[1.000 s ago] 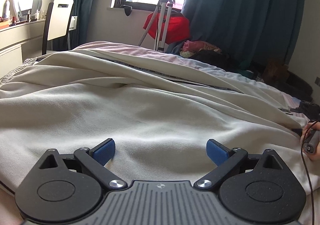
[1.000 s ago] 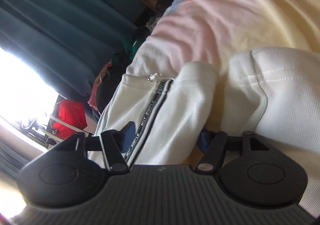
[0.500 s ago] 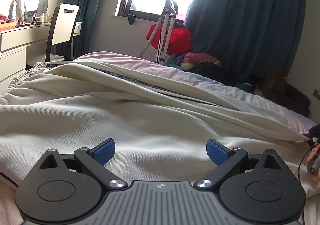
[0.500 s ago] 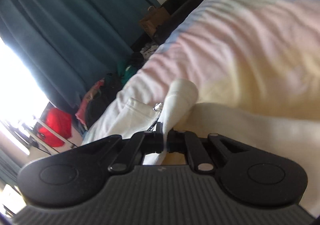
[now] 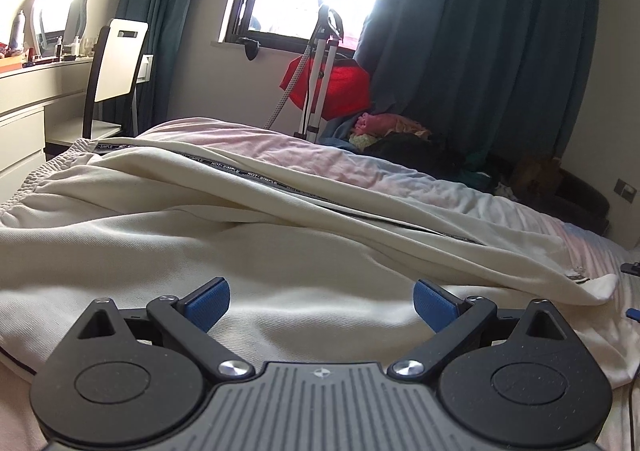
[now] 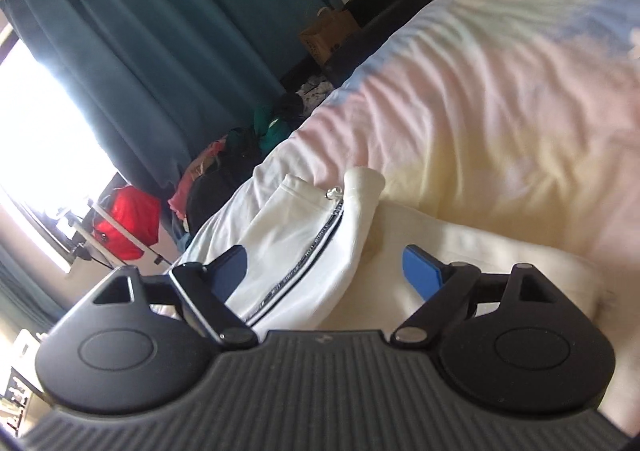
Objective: Fold clothes
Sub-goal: 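Move the left gripper to the elastic waistband of the folded sweatpants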
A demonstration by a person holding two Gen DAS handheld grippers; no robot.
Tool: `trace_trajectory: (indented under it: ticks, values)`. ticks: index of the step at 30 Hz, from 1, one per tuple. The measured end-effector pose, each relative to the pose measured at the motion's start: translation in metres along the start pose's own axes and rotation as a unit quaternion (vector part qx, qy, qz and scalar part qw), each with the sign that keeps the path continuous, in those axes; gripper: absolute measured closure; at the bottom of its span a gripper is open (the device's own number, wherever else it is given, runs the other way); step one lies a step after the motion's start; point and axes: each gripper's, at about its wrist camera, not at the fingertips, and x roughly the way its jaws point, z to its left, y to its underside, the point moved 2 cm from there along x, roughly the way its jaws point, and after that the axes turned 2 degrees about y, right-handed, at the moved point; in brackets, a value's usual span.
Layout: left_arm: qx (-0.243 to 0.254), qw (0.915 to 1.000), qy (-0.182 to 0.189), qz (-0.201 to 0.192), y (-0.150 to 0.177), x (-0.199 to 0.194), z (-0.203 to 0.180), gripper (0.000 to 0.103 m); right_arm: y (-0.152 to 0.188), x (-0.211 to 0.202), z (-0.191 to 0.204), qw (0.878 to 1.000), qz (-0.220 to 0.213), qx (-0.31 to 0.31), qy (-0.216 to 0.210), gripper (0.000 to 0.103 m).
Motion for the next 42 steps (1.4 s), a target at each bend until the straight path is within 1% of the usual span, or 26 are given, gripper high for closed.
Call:
trace_trajectory:
  ticks: [3, 5, 6, 8, 11, 13, 16, 17, 18, 20, 23, 26, 30, 33, 34, 36, 37, 39, 41, 42]
  values:
    - [0.003, 1.0000, 0.005, -0.005, -0.001, -0.008, 0.000, 0.004, 0.000, -0.032, -0.003, 0.999, 0.004, 0.009, 0.031, 0.016]
    - [0.004, 0.9999, 0.006, -0.008, -0.001, -0.015, 0.000, 0.004, 0.001, -0.052, -0.015, 0.998, 0.016, 0.042, 0.052, 0.016]
    - [0.002, 0.9999, 0.007, -0.008, -0.001, -0.018, 0.001, 0.004, 0.003, -0.060, -0.022, 0.996, 0.023, 0.065, 0.055, 0.015]
    - [-0.007, 0.9999, 0.012, -0.004, -0.002, -0.025, 0.005, 0.004, 0.009, -0.074, -0.039, 0.990, 0.037, 0.127, 0.047, 0.015]
    - [-0.024, 0.9995, 0.019, 0.003, 0.001, -0.042, 0.015, 0.004, 0.018, -0.084, -0.063, 0.974, 0.063, 0.214, 0.029, 0.015]
    - [-0.029, 0.9994, 0.016, 0.010, 0.004, -0.055, 0.024, 0.004, 0.024, -0.079, -0.069, 0.968, 0.084, 0.238, 0.011, 0.015]
    - [-0.036, 0.9991, -0.022, 0.010, 0.001, -0.073, 0.042, 0.003, 0.030, -0.070, -0.073, 0.963, 0.108, 0.248, 0.022, 0.016]
    - [-0.042, 0.9983, -0.039, 0.010, -0.001, -0.079, 0.049, 0.003, 0.032, -0.068, -0.075, 0.962, 0.111, 0.250, 0.026, 0.018]
    - [-0.049, 0.9971, -0.057, 0.012, -0.005, -0.084, 0.057, 0.003, 0.032, -0.065, -0.076, 0.961, 0.114, 0.249, 0.030, 0.021]
    - [-0.057, 0.9943, -0.089, 0.012, -0.014, -0.094, 0.074, 0.003, 0.032, -0.063, -0.075, 0.963, 0.122, 0.237, 0.038, 0.021]
    - [-0.073, 0.9876, -0.139, 0.005, -0.031, -0.108, 0.103, 0.002, 0.031, -0.065, -0.074, 0.964, 0.123, 0.232, 0.030, 0.021]
    - [-0.099, 0.9829, -0.155, -0.004, -0.047, -0.117, 0.132, 0.002, 0.030, -0.064, -0.075, 0.964, 0.120, 0.234, 0.024, 0.021]
    - [-0.109, 0.9780, -0.177, 0.000, -0.056, -0.116, 0.161, 0.001, 0.029, -0.059, -0.078, 0.964, 0.123, 0.234, 0.032, 0.021]
    - [-0.168, 0.9668, -0.193, 0.006, -0.042, -0.108, 0.184, 0.001, 0.028, -0.055, -0.079, 0.965, 0.129, 0.225, 0.044, 0.021]
    - [-0.196, 0.9615, -0.191, 0.022, -0.036, -0.105, 0.191, 0.001, 0.027, -0.053, -0.079, 0.966, 0.132, 0.217, 0.049, 0.021]
    - [-0.254, 0.9507, -0.171, 0.048, -0.024, -0.103, 0.203, 0.003, 0.027, -0.051, -0.078, 0.968, 0.136, 0.201, 0.058, 0.021]
    - [-0.282, 0.9451, -0.156, 0.051, -0.021, -0.103, 0.208, 0.003, 0.026, -0.050, -0.079, 0.968, 0.135, 0.201, 0.060, 0.021]
    - [-0.338, 0.9317, -0.123, 0.050, -0.016, -0.106, 0.217, 0.003, 0.026, -0.048, -0.082, 0.967, 0.132, 0.209, 0.057, 0.021]
    - [-0.368, 0.9239, -0.096, 0.040, -0.011, -0.111, 0.225, 0.003, 0.026, -0.043, -0.083, 0.967, 0.135, 0.209, 0.049, 0.021]
    - [-0.386, 0.9175, -0.086, 0.043, -0.006, -0.112, 0.230, 0.003, 0.026, -0.040, -0.083, 0.967, 0.140, 0.207, 0.044, 0.021]
